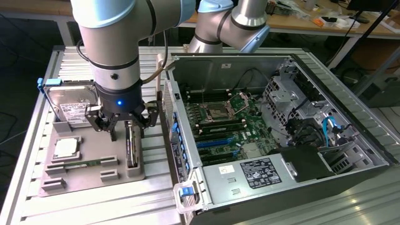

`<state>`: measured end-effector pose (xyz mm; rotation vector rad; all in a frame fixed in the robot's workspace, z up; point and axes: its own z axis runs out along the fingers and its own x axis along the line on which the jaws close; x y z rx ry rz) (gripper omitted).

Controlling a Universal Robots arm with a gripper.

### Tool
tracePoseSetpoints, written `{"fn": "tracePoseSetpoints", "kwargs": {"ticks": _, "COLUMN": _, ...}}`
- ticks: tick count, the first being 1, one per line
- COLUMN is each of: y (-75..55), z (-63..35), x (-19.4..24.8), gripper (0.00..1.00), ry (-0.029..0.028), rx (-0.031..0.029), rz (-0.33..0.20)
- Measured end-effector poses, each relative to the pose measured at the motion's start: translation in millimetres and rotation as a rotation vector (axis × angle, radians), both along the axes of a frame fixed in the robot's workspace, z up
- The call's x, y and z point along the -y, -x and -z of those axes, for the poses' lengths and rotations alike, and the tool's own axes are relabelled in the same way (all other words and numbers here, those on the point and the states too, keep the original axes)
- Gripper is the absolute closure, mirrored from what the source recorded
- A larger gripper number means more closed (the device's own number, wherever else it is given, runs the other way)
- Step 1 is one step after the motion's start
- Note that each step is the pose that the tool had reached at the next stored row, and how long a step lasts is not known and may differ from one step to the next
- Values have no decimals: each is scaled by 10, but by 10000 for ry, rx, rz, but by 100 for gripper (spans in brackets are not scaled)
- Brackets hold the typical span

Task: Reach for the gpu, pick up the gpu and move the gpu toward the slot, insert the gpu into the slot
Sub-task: 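Pick up the gpu and move the gpu toward the slot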

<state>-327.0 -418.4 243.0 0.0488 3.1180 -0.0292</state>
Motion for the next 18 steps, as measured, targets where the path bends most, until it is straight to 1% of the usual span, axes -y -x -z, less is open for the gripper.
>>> {"fn": "tracePoseSetpoints", "kwargs": {"ticks": 2, "y": 0, "z": 0, "x": 0, "gripper": 34, "ry": 0, "rx": -1, "rz": 0}}
{"fn": "tracePoseSetpoints", "kwargs": {"ticks": 3, "y": 0, "z": 0, "x": 0, "gripper": 41, "ry": 0, "rx": 0, "rz": 0}}
{"fn": "tracePoseSetpoints", "kwargs": {"ticks": 5, "y": 0, "z": 0, "x": 0, "gripper": 42, "ry": 0, "rx": 0, "rz": 0}}
{"fn": "tracePoseSetpoints", "kwargs": {"ticks": 6, "y": 0, "z": 0, "x": 0, "gripper": 49, "ry": -1, "rx": 0, "rz": 0}}
{"fn": "tracePoseSetpoints", "kwargs": {"ticks": 7, "y": 0, "z": 0, "x": 0, "gripper": 49, "ry": 0, "rx": 0, "rz": 0}}
{"fn": "tracePoseSetpoints", "kwargs": {"ticks": 8, "y": 0, "z": 0, "x": 0, "gripper": 56, "ry": 0, "rx": 0, "rz": 0}}
{"fn": "tracePoseSetpoints", "kwargs": {"ticks": 12, "y": 0, "z": 0, "x": 0, "gripper": 58, "ry": 0, "rx": 0, "rz": 0}}
{"fn": "tracePoseSetpoints", "kwargs": {"ticks": 13, "y": 0, "z": 0, "x": 0, "gripper": 65, "ry": 0, "rx": 0, "rz": 0}}
{"fn": "tracePoseSetpoints", "kwargs": {"ticks": 17, "y": 0, "z": 0, "x": 0, "gripper": 65, "ry": 0, "rx": 0, "rz": 0}}
{"fn": "tracePoseSetpoints", "kwargs": {"ticks": 18, "y": 0, "z": 0, "x": 0, "gripper": 66, "ry": 0, "rx": 1, "rz": -1}}
